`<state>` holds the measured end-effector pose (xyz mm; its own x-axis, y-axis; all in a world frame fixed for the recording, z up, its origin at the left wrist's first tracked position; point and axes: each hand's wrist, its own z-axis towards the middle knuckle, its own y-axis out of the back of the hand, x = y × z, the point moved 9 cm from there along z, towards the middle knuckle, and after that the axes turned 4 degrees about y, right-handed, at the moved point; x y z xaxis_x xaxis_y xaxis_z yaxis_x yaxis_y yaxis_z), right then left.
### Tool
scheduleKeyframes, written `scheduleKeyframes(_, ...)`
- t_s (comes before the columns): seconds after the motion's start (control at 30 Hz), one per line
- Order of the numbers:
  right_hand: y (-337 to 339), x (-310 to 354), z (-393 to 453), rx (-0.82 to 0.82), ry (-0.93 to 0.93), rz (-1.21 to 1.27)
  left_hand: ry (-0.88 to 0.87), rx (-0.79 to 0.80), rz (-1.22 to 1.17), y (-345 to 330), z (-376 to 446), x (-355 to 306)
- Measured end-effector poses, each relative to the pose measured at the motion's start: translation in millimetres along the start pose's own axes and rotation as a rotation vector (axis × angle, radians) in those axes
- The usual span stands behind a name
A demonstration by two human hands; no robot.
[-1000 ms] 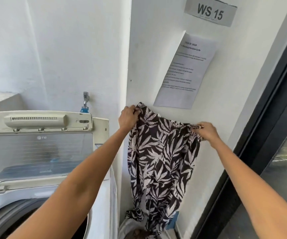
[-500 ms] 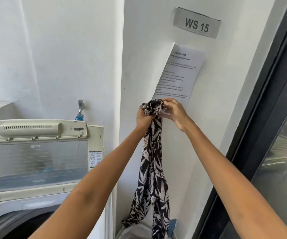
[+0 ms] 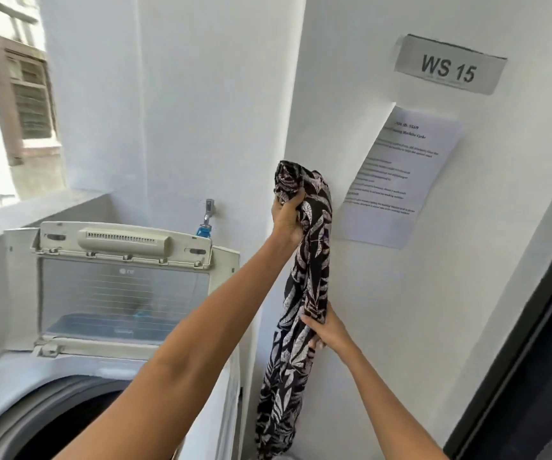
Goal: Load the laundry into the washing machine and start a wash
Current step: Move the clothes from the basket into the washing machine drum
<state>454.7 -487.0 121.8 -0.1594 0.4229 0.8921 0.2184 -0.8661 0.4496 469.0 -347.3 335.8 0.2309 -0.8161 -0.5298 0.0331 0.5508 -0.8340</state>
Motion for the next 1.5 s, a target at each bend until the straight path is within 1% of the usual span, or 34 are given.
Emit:
scheduleKeyframes(0.1, -12.3, 42.8, 12.3, -0.068, 0.081, 0.219, -0.12, -0.073, 0.088, 24.2, 1.6, -30.9)
scheduleKeyframes(0.2, -24.1, 103.0, 23.8, -0.131, 0.184, 0.436, -0.247, -0.2, 0.371, 62.4, -4.6, -63.3)
scheduleKeyframes(0.27, -33.9, 146.2, 31.2, -0.127, 0.25, 0.602, -0.302, -0.278, 0.553, 90.8, -15.2, -85.5)
scheduleKeyframes(0.33, -48.6, 193.4, 33.8, -0.068, 0.338, 0.735, -0.349, -0.333, 0.607, 119.2, -29.2, -111.3)
scheduleKeyframes(0.43, -85.1, 267.5, 25.1, 0.118, 0.452, 0.83, -0.368, -0.423, 0.573, 156.2, -52.7, -152.5)
scheduleKeyframes(0.5, -117.2, 315.4, 13.1, 0.238, 0.508, 0.902, -0.383, -0.452, 0.565, 167.1, -66.7, -184.7)
scheduleKeyframes(0.57, -146.8, 358.2, -0.5, 0.322, 0.542, 0.989, -0.448, -0.491, 0.556, 169.2, -81.6, -222.5)
scheduleKeyframes(0.67, -184.0, 406.1, -16.0, 0.378, 0.551, 1.134, -0.579, -0.614, 0.547, 165.1, -111.3, -280.5)
scheduleKeyframes(0.77, -207.4, 433.3, -18.6, 0.375, 0.52, 1.261, -0.698, -0.738, 0.67, 156.1, -132.2, -328.3)
scheduleKeyframes(0.83, -220.3, 444.6, -18.6, 0.386, 0.52, 1.303, -0.707, -0.762, 0.741, 155.5, -135.9, -349.2)
scheduleKeyframes(0.9, -232.4, 446.0, -17.2, 0.404, 0.529, 1.258, -0.705, -0.789, 0.814, 161.3, -140.1, -362.1)
scheduleKeyframes(0.97, -243.5, 435.8, -12.4, 0.398, 0.511, 1.153, -0.711, -0.812, 0.88, 172.5, -144.3, -369.2)
scheduleKeyframes(1.07, -250.5, 405.1, -1.9, 0.293, 0.519, 0.872, -0.653, -0.842, 0.928, 202.8, -146.8, -363.6)
scheduleKeyframes(1.17, -255.3, 361.3, 10.6, 0.135, 0.487, 0.606, -0.485, -0.835, 0.927, 245.9, -141.0, -332.9)
scheduleKeyframes(1.27, -257.0, 326.5, 16.4, -0.071, 0.493, 0.28, -0.25, -0.721, 0.933, 289.2, -131.4, -289.5)
scheduleKeyframes(1.33, -260.7, 306.0, 20.6, -0.157, 0.472, 0.126, -0.116, -0.653, 0.95, 309.7, -130.7, -270.7)
scheduleKeyframes(1.4, -258.2, 285.2, 25.9, -0.232, 0.423, 0.06, -0.092, -0.687, 0.978, 325.8, -135.6, -274.6)
scheduleKeyframes(1.5, -251.6, 257.7, 31.7, -0.331, 0.393, -0.019, -0.175, -0.816, 0.947, 349.6, -146.1, -303.5)
